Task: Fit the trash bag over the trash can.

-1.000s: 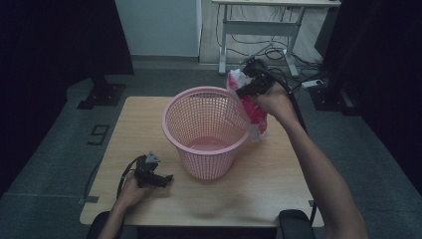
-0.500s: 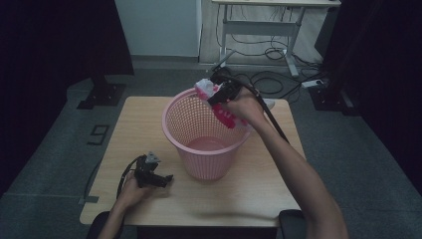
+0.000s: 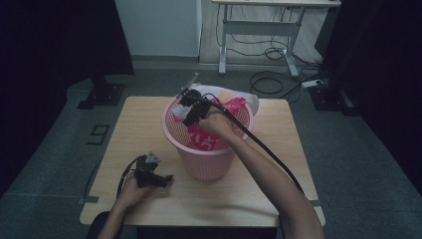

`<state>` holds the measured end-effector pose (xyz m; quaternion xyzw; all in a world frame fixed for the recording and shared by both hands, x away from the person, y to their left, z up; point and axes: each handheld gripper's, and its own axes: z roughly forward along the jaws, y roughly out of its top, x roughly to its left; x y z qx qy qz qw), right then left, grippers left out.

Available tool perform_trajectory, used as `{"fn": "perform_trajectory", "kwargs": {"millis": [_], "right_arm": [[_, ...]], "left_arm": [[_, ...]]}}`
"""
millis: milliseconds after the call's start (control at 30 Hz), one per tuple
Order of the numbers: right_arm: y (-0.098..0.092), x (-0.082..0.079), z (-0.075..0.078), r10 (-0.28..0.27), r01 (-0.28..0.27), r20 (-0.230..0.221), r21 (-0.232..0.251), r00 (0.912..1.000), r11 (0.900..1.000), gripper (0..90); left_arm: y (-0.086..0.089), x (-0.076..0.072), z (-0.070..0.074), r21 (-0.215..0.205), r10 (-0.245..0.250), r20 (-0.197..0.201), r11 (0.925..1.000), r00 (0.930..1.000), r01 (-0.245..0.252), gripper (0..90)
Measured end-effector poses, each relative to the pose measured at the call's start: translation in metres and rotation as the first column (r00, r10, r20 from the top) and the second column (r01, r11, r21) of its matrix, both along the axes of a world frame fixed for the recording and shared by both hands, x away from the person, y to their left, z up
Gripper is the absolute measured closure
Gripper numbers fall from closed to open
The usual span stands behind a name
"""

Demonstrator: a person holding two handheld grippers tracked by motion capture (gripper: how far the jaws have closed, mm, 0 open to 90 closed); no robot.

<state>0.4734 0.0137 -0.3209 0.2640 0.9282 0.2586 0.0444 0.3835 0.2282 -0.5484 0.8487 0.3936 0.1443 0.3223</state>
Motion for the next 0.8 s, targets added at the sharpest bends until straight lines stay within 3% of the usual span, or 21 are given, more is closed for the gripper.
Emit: {"fn": "perform_trajectory", "kwargs": {"millis": [67, 100, 167, 200, 233, 300, 333, 433, 467, 567, 600, 633, 667, 700, 767, 800], "right_arm": [[0.002, 0.003, -0.015, 0.012, -0.012, -0.014, -0.031, 0.9998, 0.999, 81.6], [0.002, 0.003, -0.015, 0.012, -0.012, -0.014, -0.031, 0.9998, 0.999, 81.6], [-0.002, 0.004, -0.02, 0.031, -0.032, -0.021, -0.037, 0.9993, 0.999, 70.0], [-0.009, 0.005, -0.018, 0.053, -0.054, -0.032, -0.018, 0.9981, 0.998, 54.3], [-0.009, 0.005, -0.018, 0.053, -0.054, -0.032, -0.018, 0.9981, 0.998, 54.3], [-0.019, 0.004, -0.01, 0.065, -0.065, -0.027, 0.009, 0.9975, 0.998, 41.2], [-0.029, 0.002, 0.002, 0.061, -0.061, -0.013, 0.026, 0.9981, 0.998, 36.2], [-0.041, 0.001, 0.013, 0.046, -0.047, 0.023, 0.038, 0.9987, 0.998, 34.8], [-0.053, 0.001, 0.024, 0.018, -0.02, 0.063, 0.041, 0.9979, 0.999, 34.1], [-0.065, 0.005, 0.033, -0.02, 0.016, 0.093, 0.046, 0.9955, 0.999, 34.1], [-0.079, 0.013, 0.04, -0.069, 0.065, 0.14, 0.032, 0.9877, 0.997, 33.5], [-0.079, 0.013, 0.04, -0.069, 0.065, 0.14, 0.032, 0.9877, 0.997, 33.5], [-0.093, 0.022, 0.046, -0.119, 0.121, 0.2, 0.0, 0.9726, 0.993, 32.9], [-0.093, 0.022, 0.046, -0.119, 0.121, 0.2, 0.0, 0.9726, 0.993, 32.9], [-0.106, 0.032, 0.049, -0.184, 0.194, 0.244, -0.016, 0.952, 0.981, 32.6], [-0.115, 0.041, 0.047, -0.23, 0.25, 0.275, -0.039, 0.9334, 0.967, 32.0]], "left_arm": [[0.0, 0.0, 0.0, 0.0, 0.0, 0.0, 1.0, 1.0, 0.0, 0.0], [0.0, 0.0, 0.0, 0.0, 0.0, 0.0, 1.0, 1.0, 0.0, 0.0], [0.0, 0.0, 0.0, 0.0, 0.0, 0.0, 1.0, 1.0, 0.0, 0.0], [0.0, 0.0, 0.0, 0.001, -0.001, 0.0, 1.0, 1.0, 0.001, 0.0], [0.0, 0.0, 0.0, 0.001, -0.001, 0.0, 1.0, 1.0, 0.001, 0.0], [0.0, 0.0, 0.0, 0.0, 0.0, 0.0, 1.0, 1.0, 0.0, 0.0], [0.0, 0.0, 0.0, -0.001, 0.001, 0.0, 1.0, 1.0, -0.001, 0.0], [0.0, 0.0, 0.0, 0.002, -0.001, 0.0, 1.0, 1.0, 0.001, 0.0], [0.0, 0.0, 0.0, 0.003, -0.003, -0.001, 1.0, 1.0, 0.003, 0.0], [0.0, 0.0, 0.0, 0.004, -0.003, -0.001, 1.0, 1.0, 0.003, 0.0], [0.0, 0.0, 0.0, 0.004, -0.003, -0.001, 1.0, 1.0, 0.003, 0.0], [0.0, 0.0, 0.0, 0.004, -0.003, -0.001, 1.0, 1.0, 0.003, 0.0], [0.0, 0.0, 0.0, 0.004, -0.004, -0.001, 1.0, 1.0, 0.004, 0.0], [0.0, 0.0, 0.0, 0.004, -0.003, -0.001, 1.0, 1.0, 0.003, 0.0], [0.0, 0.0, 0.0, 0.003, -0.004, -0.001, 1.0, 1.0, 0.004, 0.0], [0.0, 0.0, 0.0, 0.003, -0.004, -0.001, 1.0, 1.0, 0.004, 0.0]]}}
